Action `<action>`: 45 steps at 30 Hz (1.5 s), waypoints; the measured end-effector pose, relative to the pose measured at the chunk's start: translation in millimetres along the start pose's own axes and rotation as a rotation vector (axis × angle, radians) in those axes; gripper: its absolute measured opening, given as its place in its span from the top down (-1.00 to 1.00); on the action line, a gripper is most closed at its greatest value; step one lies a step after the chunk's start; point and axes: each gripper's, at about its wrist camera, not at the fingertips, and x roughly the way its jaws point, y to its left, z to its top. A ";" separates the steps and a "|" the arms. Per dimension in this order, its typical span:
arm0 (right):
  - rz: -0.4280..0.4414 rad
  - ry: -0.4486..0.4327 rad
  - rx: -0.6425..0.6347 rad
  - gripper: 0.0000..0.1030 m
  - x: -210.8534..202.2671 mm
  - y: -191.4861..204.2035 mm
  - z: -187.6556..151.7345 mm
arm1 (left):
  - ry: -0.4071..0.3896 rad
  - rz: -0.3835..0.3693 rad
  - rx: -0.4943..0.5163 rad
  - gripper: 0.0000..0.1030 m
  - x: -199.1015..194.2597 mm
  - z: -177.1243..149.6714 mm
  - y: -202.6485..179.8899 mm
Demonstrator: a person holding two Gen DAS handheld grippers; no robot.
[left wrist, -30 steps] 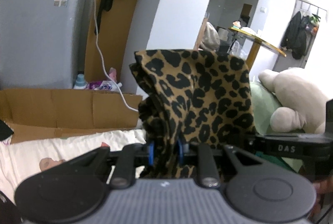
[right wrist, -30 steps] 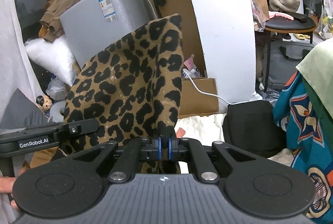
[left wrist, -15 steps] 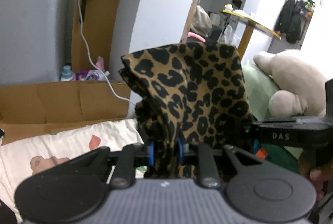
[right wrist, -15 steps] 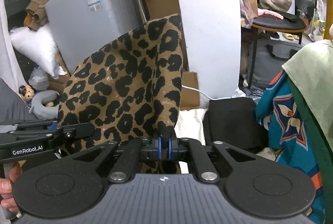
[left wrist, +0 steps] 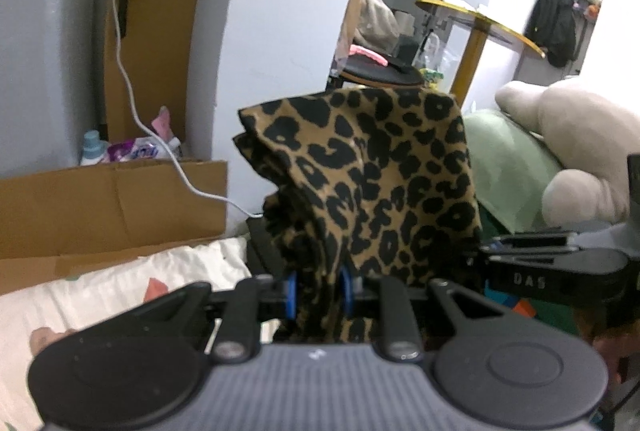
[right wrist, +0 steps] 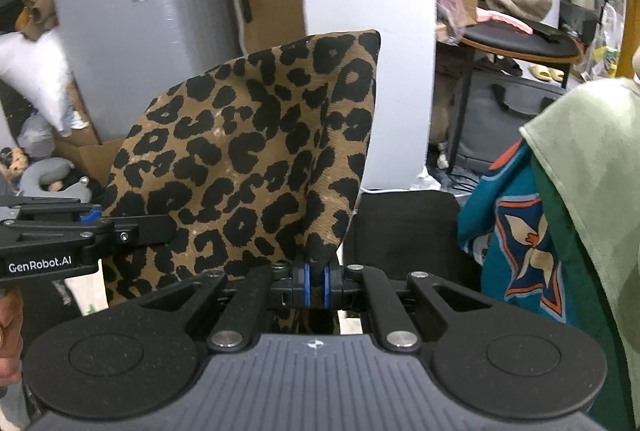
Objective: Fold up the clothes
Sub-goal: 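Carry the hanging pants with both grippers toward the black cushion beside the bed, then lower the pants onto the black cushion with both grippers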
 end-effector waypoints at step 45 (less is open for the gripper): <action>-0.218 0.097 -0.115 0.90 335.2 -160.9 -5.1 | 0.075 -0.226 -0.285 0.57 371.6 -54.9 95.7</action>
